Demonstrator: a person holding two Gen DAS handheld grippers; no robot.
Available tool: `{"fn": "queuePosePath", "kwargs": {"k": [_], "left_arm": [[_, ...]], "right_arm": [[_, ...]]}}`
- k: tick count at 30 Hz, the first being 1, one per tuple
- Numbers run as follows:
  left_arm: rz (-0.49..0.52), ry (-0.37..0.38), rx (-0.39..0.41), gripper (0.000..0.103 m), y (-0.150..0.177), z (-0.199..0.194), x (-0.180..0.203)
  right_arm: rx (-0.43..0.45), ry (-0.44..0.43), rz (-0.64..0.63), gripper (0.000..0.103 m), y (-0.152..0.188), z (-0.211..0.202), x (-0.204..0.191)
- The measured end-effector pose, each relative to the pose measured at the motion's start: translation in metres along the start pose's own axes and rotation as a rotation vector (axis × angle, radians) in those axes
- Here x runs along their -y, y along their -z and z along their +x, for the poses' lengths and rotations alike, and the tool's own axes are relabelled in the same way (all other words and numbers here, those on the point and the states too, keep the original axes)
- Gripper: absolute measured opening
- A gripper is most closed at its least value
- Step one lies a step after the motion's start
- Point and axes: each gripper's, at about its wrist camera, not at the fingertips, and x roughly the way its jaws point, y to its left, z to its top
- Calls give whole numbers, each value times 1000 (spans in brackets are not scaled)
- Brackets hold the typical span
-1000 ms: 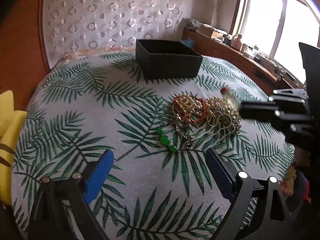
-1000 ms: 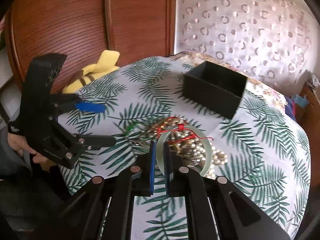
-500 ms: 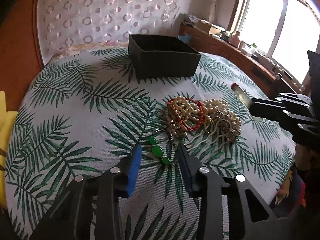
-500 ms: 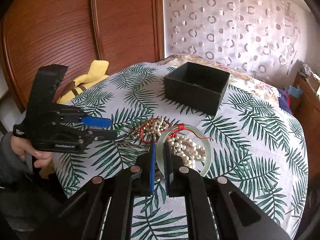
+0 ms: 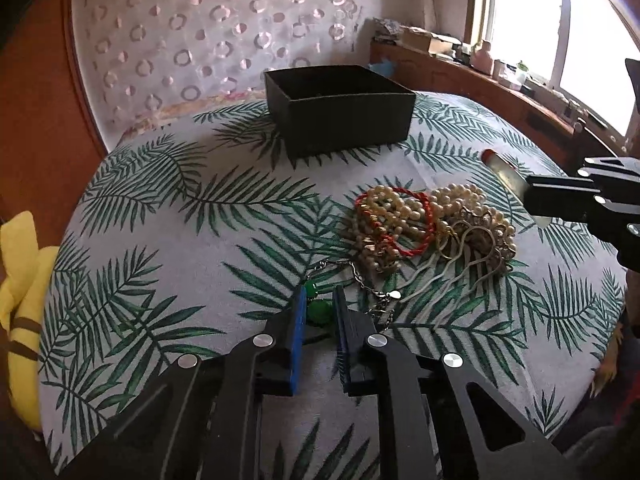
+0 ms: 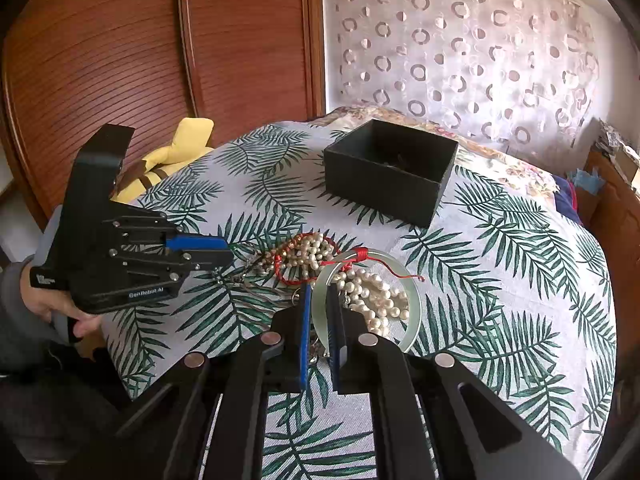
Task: Organize jewelry
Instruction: 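Grasp the green bead piece with the left tool while the right tool lifts the jade bangle, then lower both held pieces into the black box and open both tools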
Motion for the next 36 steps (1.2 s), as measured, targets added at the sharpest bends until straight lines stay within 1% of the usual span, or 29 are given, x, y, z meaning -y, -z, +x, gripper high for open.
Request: {"fn": "queuePosePath", "kwargs": {"k": [4, 8, 12, 16, 26, 33, 36], "left_arm": [[-14, 13, 7, 12, 0, -4, -6], [-37, 42, 49, 12, -6, -17, -11], [-46, 49, 91, 12, -15, -32, -14], [-64, 76, 132, 12, -26, -45, -19], [-62, 71, 190, 12, -59, -59, -27], [-39, 58, 208, 12, -82, -59, -23], [-27, 50, 214, 12, -90, -58, -21]], "right_arm": [[-3, 2, 0, 9, -1, 1, 0], [3, 5, -1, 9, -3, 0, 1], [15, 10, 0, 9, -7, -2, 2], [31, 12, -1, 9, -14, -5, 3], [67, 33, -7, 9, -39, -3, 14], [104, 35, -3, 9, -68, 6, 31], [120, 22, 0, 9, -80, 13, 38]]}}
